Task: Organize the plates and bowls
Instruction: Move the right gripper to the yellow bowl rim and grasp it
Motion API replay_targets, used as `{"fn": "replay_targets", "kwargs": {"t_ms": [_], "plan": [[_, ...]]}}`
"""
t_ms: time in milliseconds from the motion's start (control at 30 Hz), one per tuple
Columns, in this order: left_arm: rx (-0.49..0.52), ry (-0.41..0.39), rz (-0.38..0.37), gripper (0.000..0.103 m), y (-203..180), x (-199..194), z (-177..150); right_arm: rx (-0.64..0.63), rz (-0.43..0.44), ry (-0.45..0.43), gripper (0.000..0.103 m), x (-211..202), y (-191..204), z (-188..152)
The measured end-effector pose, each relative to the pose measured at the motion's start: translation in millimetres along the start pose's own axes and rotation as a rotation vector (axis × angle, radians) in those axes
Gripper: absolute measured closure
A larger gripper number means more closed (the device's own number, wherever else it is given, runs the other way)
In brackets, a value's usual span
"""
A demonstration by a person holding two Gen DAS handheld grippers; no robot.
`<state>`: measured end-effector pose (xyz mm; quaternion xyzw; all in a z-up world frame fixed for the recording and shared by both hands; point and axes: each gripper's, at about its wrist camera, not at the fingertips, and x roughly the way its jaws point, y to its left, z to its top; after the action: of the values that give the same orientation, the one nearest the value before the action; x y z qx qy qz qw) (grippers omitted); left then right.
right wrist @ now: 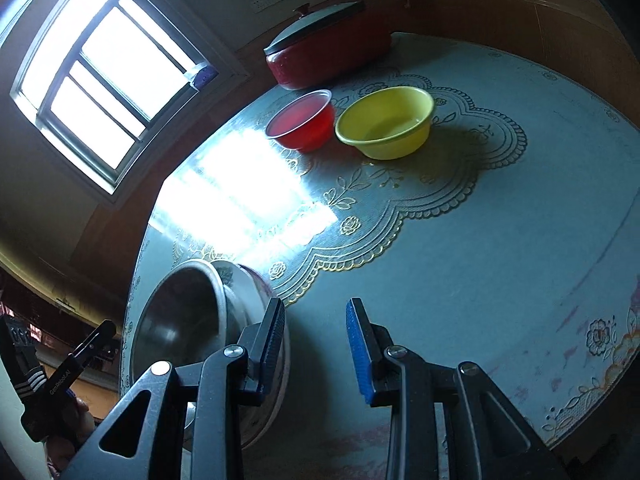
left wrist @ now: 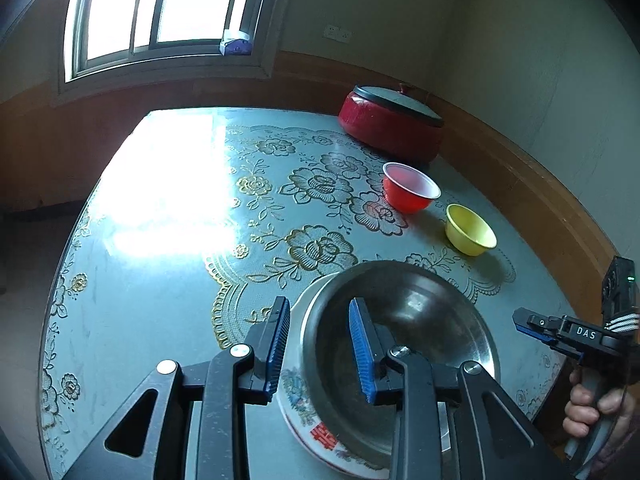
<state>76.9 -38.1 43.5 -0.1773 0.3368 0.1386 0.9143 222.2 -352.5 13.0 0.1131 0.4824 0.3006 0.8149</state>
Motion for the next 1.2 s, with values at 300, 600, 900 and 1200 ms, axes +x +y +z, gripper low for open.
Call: {"fn": "replay_targets", "kwargs": {"t_ms": [300, 600, 900, 1200], "plan": [[-0.006, -0.059, -0.049, 0.050, -77, 12, 35, -0.052, -0.056, -0.066, 0.082, -5, -42, 66], [0.008, -0.006, -0.028, 0.052, -170, 70, 55, -0.038, 0.061, 0.048, 0.088, 23, -88, 132], [-0.121, 0.093, 0.033, 0.052, -196, 155, 63, -0.070, 0.042, 0.043, 0.088, 53, -114, 181], [-0.197, 0.210, 0.018, 0.063, -207, 215, 77, -0.100, 0.058, 0.083, 0.087, 87, -122, 210]]}}
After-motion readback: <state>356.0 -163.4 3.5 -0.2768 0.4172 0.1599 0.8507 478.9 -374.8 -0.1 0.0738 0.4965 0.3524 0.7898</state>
